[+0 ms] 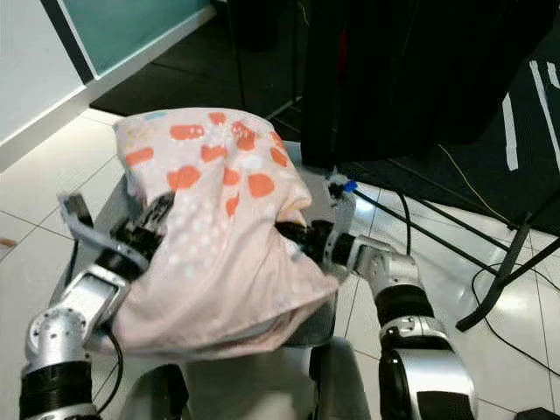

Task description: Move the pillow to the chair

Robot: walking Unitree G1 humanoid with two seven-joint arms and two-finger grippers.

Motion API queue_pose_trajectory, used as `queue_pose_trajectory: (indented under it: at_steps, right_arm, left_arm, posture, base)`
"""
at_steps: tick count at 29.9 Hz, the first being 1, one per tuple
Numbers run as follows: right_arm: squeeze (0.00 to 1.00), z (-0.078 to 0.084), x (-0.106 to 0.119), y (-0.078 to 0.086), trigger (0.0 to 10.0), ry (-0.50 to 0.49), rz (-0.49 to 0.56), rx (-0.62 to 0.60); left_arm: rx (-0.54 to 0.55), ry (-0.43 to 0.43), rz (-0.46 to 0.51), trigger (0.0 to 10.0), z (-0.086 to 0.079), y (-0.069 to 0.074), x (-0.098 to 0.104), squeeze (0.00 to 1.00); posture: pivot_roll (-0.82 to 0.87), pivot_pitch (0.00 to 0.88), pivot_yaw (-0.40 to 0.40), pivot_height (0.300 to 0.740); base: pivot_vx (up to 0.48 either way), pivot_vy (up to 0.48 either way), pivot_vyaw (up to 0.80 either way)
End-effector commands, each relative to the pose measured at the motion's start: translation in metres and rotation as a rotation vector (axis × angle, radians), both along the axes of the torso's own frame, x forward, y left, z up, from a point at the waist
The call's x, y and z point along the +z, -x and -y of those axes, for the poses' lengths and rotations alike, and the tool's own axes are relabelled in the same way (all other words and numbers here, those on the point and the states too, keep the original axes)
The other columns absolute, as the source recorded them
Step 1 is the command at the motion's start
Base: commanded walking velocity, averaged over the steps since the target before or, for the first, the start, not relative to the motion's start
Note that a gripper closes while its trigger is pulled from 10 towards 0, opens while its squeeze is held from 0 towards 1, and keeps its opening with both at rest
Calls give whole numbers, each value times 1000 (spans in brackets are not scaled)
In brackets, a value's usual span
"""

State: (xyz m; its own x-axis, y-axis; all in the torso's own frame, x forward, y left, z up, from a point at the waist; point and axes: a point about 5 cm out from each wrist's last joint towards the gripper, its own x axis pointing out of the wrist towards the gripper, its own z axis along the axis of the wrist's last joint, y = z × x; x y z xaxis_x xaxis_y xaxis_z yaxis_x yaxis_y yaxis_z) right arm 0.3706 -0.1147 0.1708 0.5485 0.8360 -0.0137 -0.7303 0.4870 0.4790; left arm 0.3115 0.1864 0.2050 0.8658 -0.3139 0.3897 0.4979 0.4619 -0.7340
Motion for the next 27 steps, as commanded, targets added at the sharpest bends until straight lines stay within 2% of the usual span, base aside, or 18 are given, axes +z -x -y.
queue_pose_trajectory:
  at_steps: [1, 5, 6, 11, 15, 23, 27]
  right_arm:
    - [0, -20, 20, 0, 0, -75, 62, 65]
    - [0, -28, 31, 0, 0, -95, 104, 89]
    - [0, -34, 37, 3, 0, -106, 129, 106]
    - [0, -39, 41, 5, 0, -113, 147, 121]
    - [0, -39, 44, 7, 0, -124, 162, 121]
    - [0, -37, 44, 7, 0, -124, 166, 110]
    - [0, -38, 40, 9, 0, -121, 159, 108]
  left_arm:
    - [-104, -43, 46, 10000, 25, 2, 13, 0]
    - [-97, -70, 76, 10000, 28, 7, 23, 0]
    - [-82, -83, 92, 10000, 31, 12, 29, 0]
    - [-59, -102, 95, 10000, 37, 17, 33, 0]
    - [-37, -105, 62, 10000, 46, 23, 29, 0]
    - [-28, -107, 35, 10000, 52, 25, 24, 0]
    - [-12, -166, 7, 10000, 55, 27, 18, 0]
  posture:
    - [-138, 173, -59, 544]
    - [-137, 147, -58, 554]
    - [-131, 124, -60, 564]
    - [-125, 94, -62, 579]
    - [-124, 70, -60, 594]
    - [-122, 36, -61, 613]
    - [-120, 24, -60, 628]
  base:
    - [0, 0, 0]
    - [0, 0, 0]
    - [0, 0, 0]
    - [0, 0, 0]
    - [0, 0, 0]
    - [0, 0, 0]
    - [0, 0, 0]
